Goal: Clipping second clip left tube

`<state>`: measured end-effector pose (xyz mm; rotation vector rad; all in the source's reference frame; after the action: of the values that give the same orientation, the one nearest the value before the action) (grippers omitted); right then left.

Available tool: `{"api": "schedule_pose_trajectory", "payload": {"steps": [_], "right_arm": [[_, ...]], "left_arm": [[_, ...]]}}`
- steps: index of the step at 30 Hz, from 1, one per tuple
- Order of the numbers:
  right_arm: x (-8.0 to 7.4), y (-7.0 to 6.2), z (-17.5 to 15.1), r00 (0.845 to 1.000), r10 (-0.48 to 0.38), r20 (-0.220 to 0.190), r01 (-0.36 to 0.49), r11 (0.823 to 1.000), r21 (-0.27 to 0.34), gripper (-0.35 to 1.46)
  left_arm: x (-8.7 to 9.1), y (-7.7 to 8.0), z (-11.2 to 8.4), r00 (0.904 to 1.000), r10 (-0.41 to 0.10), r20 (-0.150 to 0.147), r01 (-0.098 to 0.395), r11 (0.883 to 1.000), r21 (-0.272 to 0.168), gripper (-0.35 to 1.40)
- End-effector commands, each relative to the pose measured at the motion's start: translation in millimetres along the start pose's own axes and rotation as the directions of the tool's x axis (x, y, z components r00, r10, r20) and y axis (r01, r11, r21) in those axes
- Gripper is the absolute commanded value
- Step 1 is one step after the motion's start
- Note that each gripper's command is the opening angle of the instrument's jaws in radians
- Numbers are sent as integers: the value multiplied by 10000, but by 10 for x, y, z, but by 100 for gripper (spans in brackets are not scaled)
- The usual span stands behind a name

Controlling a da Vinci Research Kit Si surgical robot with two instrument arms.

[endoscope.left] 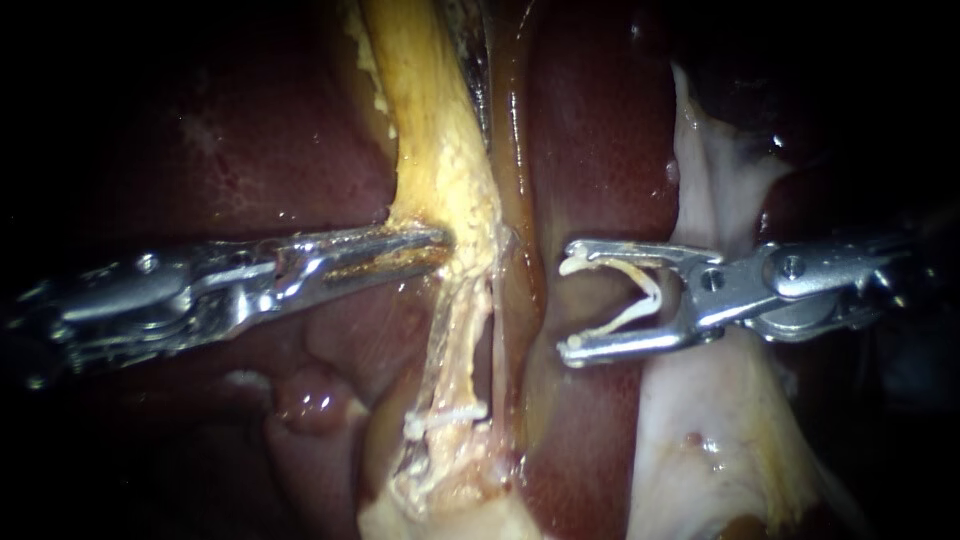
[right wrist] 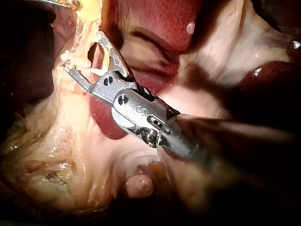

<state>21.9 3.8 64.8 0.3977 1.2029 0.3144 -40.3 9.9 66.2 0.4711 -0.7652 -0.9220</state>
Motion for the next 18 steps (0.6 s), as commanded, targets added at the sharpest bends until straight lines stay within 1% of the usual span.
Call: {"api": "schedule_pose_trajectory", "payload": {"steps": [1,3,4,5,6,9,10,11,13,15,18], "right_arm": [[-6,-2,6,10000,-93,-10,93,9999,108,60],[-15,-5,15,10000,75,-35,-74,9997,227,60],[-21,-7,20,9999,157,-72,-155,9995,265,60],[-28,-9,29,9996,274,-26,-272,9990,363,60],[-35,-11,37,9994,340,21,-341,9983,469,60],[-56,-17,63,9972,735,130,-743,9941,786,60],[-63,-19,72,9968,786,162,-797,9931,864,60],[-69,-21,80,9963,833,198,-848,9922,919,60],[-82,-25,98,9946,965,395,-1001,9895,1041,60],[-94,-25,113,9937,1015,472,-1063,9877,1146,60],[-107,-23,128,9922,1146,500,-1200,9853,1219,60]], "left_arm": [[-4,-1,-5,10000,-32,-19,32,10000,49,-35],[-14,-3,-20,10000,-80,9,80,9999,-81,-35],[-20,-4,-28,9999,-109,95,110,9999,-88,-35],[-26,-5,-36,9996,-200,219,202,9997,-111,-35],[-33,-7,-48,9992,-187,359,191,9998,-112,-35],[-48,-9,-74,9977,-116,661,128,9997,-190,-35],[-53,-11,-84,9967,-41,809,59,9997,-221,-35],[-57,-12,-92,9962,-73,864,94,9997,-232,-35],[-63,-14,-107,9947,-24,1032,50,9997,-255,-35],[-67,-17,-116,9938,-10,1115,40,9996,-273,-35],[-70,-22,-123,9932,13,1164,18,9996,-269,-35]]}}
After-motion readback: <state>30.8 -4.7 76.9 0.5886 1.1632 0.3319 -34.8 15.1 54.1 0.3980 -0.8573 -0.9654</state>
